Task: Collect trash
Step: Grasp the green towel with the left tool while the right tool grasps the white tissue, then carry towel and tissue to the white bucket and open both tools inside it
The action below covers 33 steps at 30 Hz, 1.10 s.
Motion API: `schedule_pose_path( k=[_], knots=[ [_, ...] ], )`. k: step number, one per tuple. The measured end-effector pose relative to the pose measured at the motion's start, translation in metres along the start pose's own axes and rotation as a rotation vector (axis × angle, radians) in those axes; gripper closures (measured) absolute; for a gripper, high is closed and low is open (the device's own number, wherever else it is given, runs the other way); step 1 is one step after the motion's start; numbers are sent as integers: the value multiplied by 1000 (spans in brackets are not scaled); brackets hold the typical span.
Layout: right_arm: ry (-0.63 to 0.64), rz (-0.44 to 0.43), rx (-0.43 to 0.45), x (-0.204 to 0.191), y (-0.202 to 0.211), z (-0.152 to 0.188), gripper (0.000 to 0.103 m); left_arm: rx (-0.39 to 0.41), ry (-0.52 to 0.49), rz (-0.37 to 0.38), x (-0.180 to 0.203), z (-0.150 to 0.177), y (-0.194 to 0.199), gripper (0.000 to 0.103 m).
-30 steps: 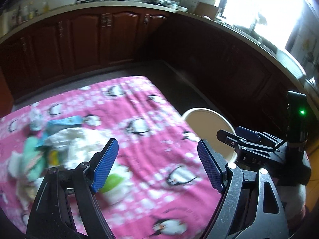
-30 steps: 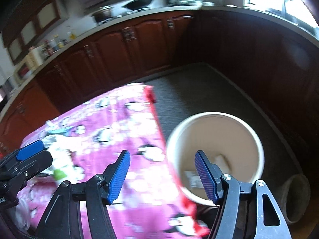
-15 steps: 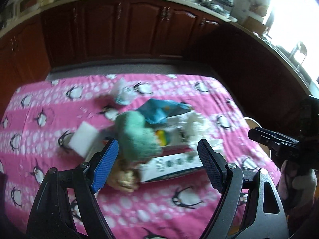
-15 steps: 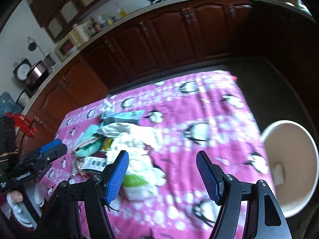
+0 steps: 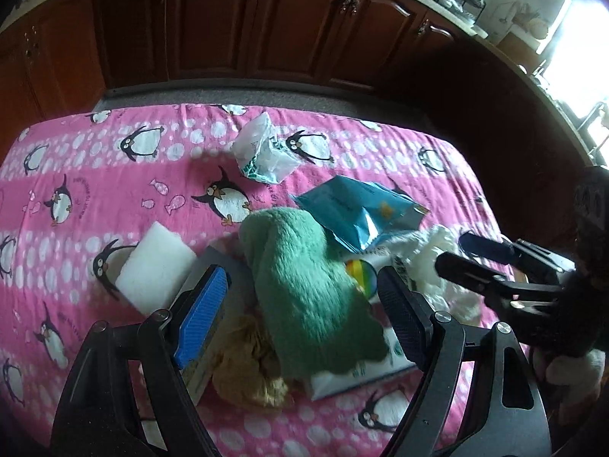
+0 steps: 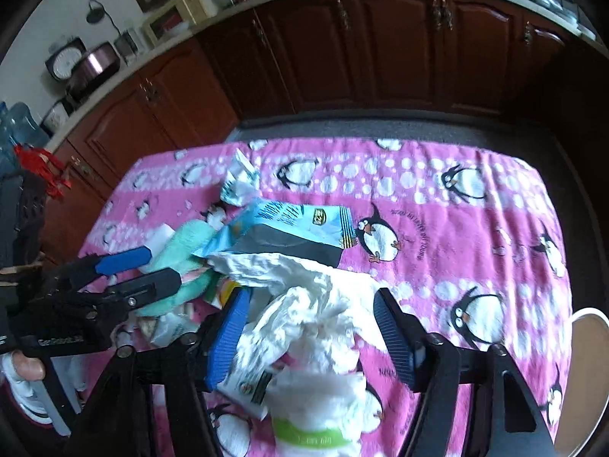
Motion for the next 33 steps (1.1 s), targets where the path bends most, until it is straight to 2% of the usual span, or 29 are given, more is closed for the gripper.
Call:
schedule_pose_path(
  k=[2, 3, 4, 6, 9, 13, 24, 33],
  knots=[
    [-15, -16, -29, 2, -11, 3, 57, -23, 3, -4, -2, 0, -8, 23],
    [-25, -19, -36, 4, -14, 4, 59, -34, 1, 10, 0, 1, -12, 26],
    [-37, -23, -38, 5, -16, 5, 66, -43, -3, 17, 1, 2, -14, 32],
    [-62, -41, -22, 6, -12, 5, 75, -58, -14, -2, 0, 4, -19, 61],
    [-85, -70, 36, 6, 8, 0, 84, -48, -8, -10, -3, 3, -17, 73],
    [-116, -132, 98, 4, 40, -7, 85, -4, 20, 33, -5, -4, 4, 76],
    [-133, -190, 229, -3, 111, -9, 85, 115, -54, 96, 23, -21, 72, 78],
    [-152, -133, 286, 21, 150, 9, 85, 141, -136, 169, 88, -17, 88, 78]
  ],
)
Point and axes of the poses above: each gripper's, at about its wrist camera, not at the fingertips, and y roughly against the way its jaws point, x to its right, z to its underside, the point moved 10 cm from there along -y, roughly the way its jaws point, and after that the axes turned 2 degrees about x, right-handed, at the moved point
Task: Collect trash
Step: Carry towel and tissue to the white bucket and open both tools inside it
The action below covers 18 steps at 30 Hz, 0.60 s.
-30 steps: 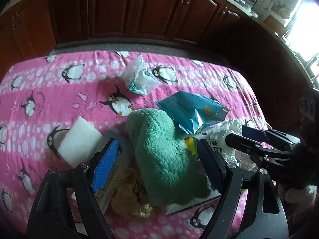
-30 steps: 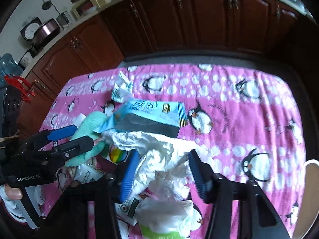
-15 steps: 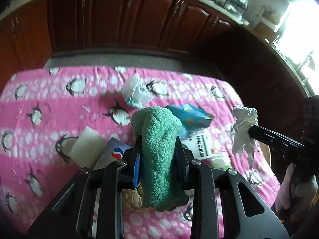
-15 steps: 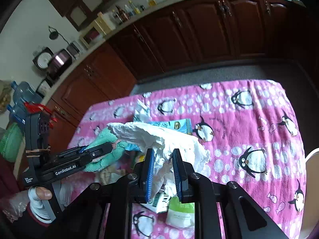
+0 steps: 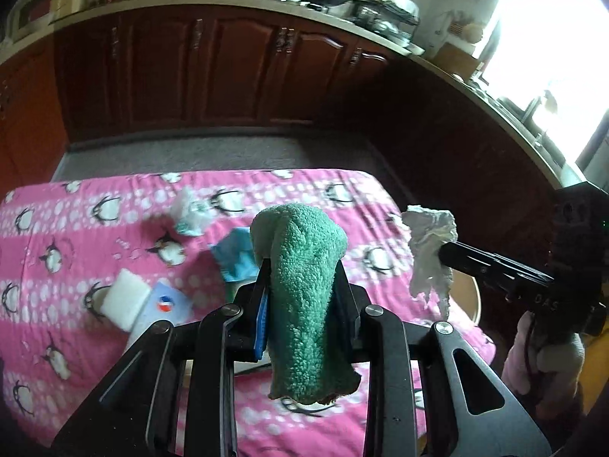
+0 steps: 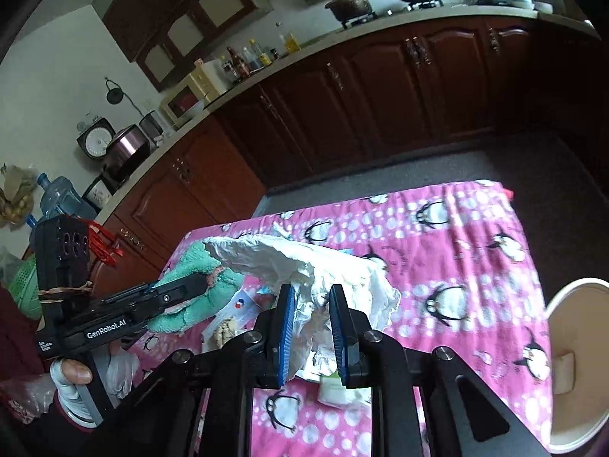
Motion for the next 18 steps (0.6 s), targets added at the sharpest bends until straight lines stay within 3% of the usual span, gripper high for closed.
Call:
schedule_pose_path(
  k=[18],
  knots=[
    [-183, 196, 99, 124, 101, 26, 85, -74, -218, 121, 147, 19, -54, 78]
  ],
)
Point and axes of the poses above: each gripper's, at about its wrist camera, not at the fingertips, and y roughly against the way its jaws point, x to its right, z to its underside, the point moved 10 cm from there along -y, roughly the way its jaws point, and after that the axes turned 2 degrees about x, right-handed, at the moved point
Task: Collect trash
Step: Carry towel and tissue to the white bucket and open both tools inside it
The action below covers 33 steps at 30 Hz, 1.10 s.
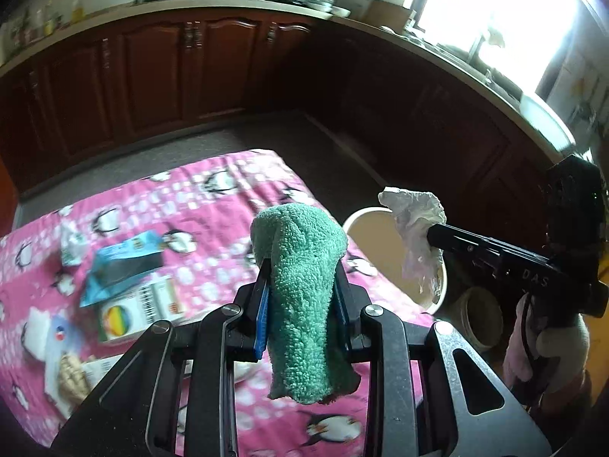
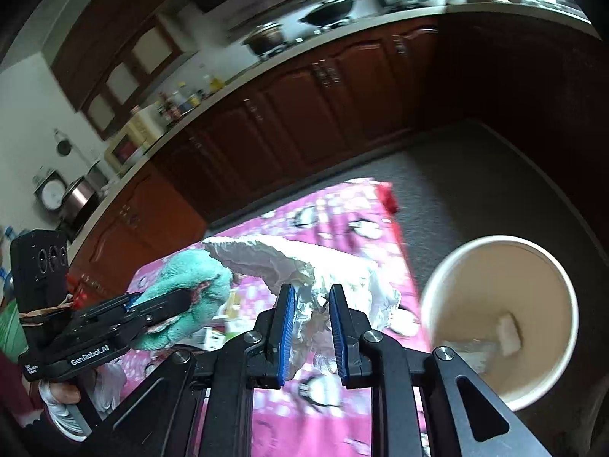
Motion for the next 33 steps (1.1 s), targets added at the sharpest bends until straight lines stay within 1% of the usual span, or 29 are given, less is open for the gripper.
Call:
schedule_pose_path(
  k=[5, 9, 14, 21, 33],
  knots=[
    [-39, 55, 17, 37, 18, 2, 85, -16, -37, 27, 29, -4, -19, 78],
    [-75, 88, 36, 63, 29, 2, 85, -27, -56, 39, 46, -7, -32, 78],
    [-99, 118, 48, 82, 37, 1, 85, -45, -70, 57, 60, -7, -47, 78],
    [-99, 171, 41, 96, 36, 3, 85, -75, -75, 81, 77, -1, -68, 78],
    [-81, 342, -16, 148, 25, 29, 85, -161, -68, 142, 106, 13, -116, 78]
  ],
)
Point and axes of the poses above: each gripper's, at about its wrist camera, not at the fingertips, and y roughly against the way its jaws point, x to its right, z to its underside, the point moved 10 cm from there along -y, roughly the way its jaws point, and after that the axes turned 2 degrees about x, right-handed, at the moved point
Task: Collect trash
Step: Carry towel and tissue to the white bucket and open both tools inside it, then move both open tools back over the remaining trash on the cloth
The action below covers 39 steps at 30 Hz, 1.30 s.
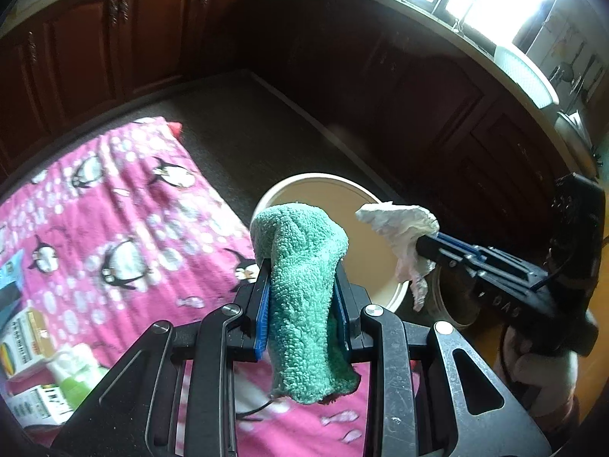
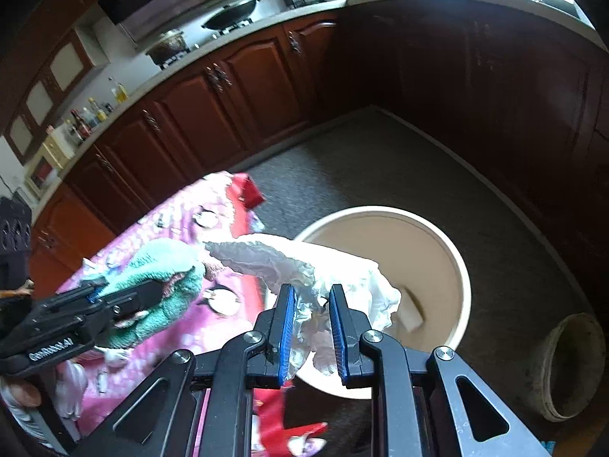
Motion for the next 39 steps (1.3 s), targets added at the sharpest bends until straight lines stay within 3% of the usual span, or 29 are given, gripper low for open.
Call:
schedule_pose_path(
  k=[13, 16, 18, 20, 31, 39],
  knots=[
    [-77, 66, -49, 44, -26, 13, 85, -68, -17, 52, 36, -2, -50, 76],
    [-90, 82, -52, 52, -33, 16, 85, -76, -3, 70, 38, -3, -56, 67],
    [-103, 85, -64, 56, -38, 18, 80, -74, 1, 101, 41, -4, -57, 53],
    [-119, 87, -76, 60, -42, 22, 65, -68, 11, 128, 43, -7, -57, 41],
    [-94, 128, -73, 55, -40, 29, 63, -44, -4, 111, 37, 0, -35, 40],
    [-20, 151, -34, 34, -28, 19, 61, 17, 1, 91, 21, 1, -4, 40]
  ],
)
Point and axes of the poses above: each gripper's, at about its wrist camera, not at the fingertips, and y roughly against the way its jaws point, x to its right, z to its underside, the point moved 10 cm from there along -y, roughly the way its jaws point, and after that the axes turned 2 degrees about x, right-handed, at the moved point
